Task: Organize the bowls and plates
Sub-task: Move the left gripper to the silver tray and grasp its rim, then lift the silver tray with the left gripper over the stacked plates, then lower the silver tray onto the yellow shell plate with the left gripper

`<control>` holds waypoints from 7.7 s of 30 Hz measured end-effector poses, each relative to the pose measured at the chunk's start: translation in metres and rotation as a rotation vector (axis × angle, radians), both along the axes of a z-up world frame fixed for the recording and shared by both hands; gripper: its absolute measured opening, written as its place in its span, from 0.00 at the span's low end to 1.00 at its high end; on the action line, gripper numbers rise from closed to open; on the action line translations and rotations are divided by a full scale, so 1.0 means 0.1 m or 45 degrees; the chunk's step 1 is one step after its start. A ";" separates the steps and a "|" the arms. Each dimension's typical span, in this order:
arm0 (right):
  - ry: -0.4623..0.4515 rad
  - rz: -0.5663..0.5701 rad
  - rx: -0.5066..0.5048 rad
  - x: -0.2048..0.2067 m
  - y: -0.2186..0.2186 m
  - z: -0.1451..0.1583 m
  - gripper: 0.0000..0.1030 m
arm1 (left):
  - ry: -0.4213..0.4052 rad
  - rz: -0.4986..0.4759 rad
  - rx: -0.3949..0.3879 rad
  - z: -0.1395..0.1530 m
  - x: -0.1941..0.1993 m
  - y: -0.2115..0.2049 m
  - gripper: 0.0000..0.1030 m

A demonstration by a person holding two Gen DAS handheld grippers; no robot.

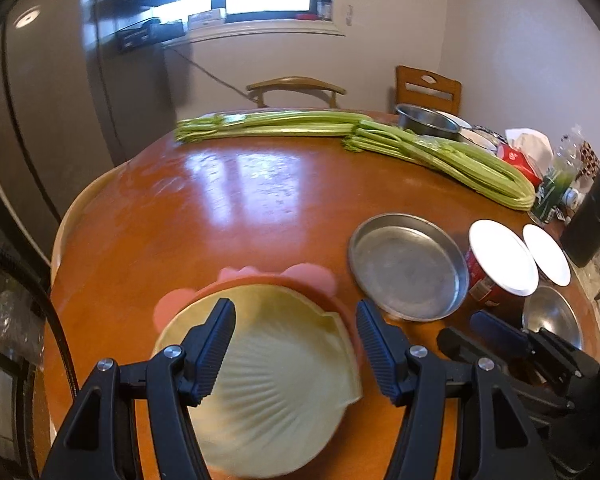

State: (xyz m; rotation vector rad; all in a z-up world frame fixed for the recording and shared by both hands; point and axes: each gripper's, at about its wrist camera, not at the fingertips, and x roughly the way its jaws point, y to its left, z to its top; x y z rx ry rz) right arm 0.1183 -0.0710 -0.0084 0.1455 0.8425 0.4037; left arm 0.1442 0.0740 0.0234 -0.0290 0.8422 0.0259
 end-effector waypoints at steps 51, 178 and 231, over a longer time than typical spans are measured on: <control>0.214 -0.119 -0.077 0.75 -0.19 -0.36 0.50 | 0.385 -0.128 0.031 -0.75 1.27 -0.54 0.42; -0.111 0.389 -0.180 -0.05 1.19 -0.16 0.49 | 0.089 0.245 -0.156 -0.41 -0.36 1.05 0.42; -0.194 0.382 -0.218 -0.03 1.12 -0.06 0.58 | 0.077 0.250 -0.213 -0.31 -0.49 1.08 0.42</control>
